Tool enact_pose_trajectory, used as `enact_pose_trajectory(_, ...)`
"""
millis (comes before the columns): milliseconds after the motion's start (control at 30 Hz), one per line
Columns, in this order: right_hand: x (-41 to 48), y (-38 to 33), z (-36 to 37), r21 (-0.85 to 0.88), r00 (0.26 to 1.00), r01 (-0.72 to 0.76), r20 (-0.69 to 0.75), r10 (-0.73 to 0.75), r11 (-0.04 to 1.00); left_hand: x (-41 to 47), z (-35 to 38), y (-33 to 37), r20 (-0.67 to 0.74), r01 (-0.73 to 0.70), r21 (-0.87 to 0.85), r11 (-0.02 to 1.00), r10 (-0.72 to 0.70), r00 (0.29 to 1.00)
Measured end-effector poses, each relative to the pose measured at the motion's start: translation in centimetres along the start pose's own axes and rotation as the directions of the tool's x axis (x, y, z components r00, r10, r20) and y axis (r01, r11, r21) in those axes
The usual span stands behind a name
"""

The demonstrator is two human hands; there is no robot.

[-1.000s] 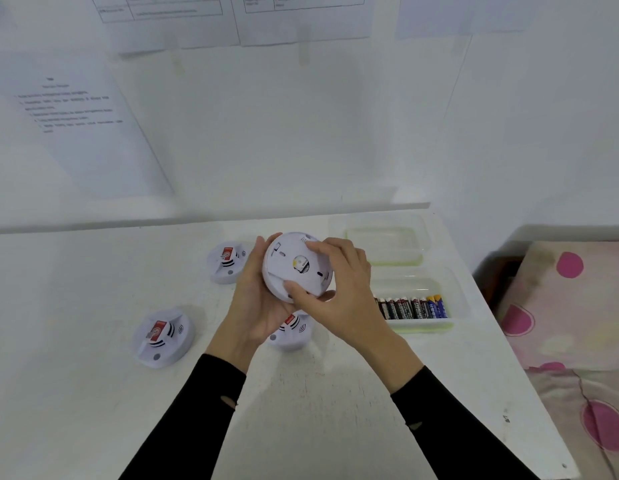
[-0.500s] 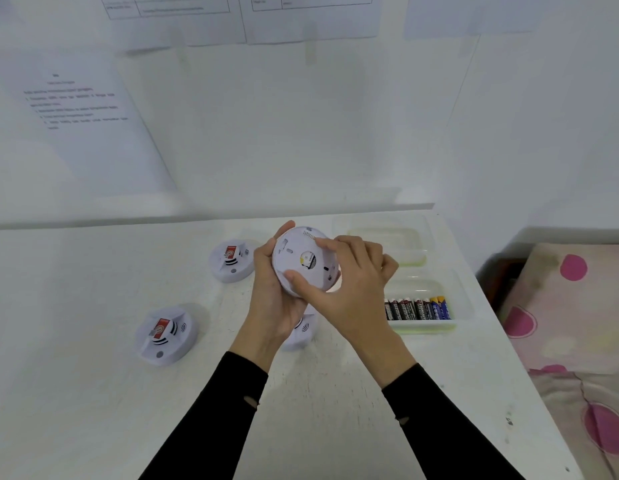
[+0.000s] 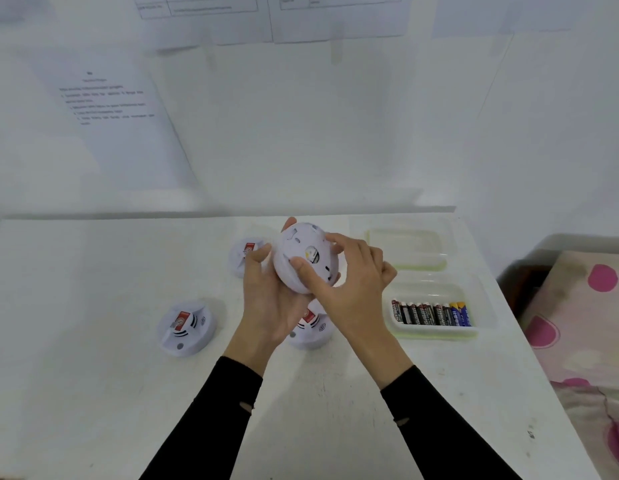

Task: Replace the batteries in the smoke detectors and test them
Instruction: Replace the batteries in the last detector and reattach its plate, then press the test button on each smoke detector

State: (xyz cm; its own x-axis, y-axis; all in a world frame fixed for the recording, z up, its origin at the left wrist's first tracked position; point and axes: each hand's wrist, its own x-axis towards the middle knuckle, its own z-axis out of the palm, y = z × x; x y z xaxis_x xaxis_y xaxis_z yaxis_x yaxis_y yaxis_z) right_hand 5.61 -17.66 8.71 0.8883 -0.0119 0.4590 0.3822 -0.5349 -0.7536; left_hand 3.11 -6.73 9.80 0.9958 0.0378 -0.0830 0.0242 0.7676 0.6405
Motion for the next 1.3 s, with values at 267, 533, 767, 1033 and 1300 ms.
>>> enact_pose_trajectory(267,0.3,-5.0,4.9,0.394,0.860,-0.374,0.487,0.154,0.840,-1.9,-6.1,7.0,-0.083,-0.075,0.692,0.718,0.182,0.980)
enact_pose_trajectory(533,2.3,-9.3,14.3,0.543,0.616,-0.781,0.749,0.242,0.308,-1.7,-13.7,16.9,-0.076,-0.030,0.952,0.306,0.326,0.942)
enact_pose_trajectory(767,1.8,-9.5,22.8,0.390,0.540,-0.814,0.782,0.313,0.430,1.0,-21.4,21.5,-0.082,0.075,0.996,0.047,0.174,0.981)
enact_pose_trajectory(1033,0.1,-7.1,27.8,0.180,0.592,-0.668,0.716,0.369,0.722,4.2,-27.1,20.6,-0.021,0.021,1.000,-0.011,0.066,0.998)
enact_pose_trajectory(1300,0.6,-7.2,28.4,0.206,0.629,-0.642,0.692,0.354,0.739,6.1,-29.6,19.6,0.024,-0.026,0.997,0.078,0.029,0.999)
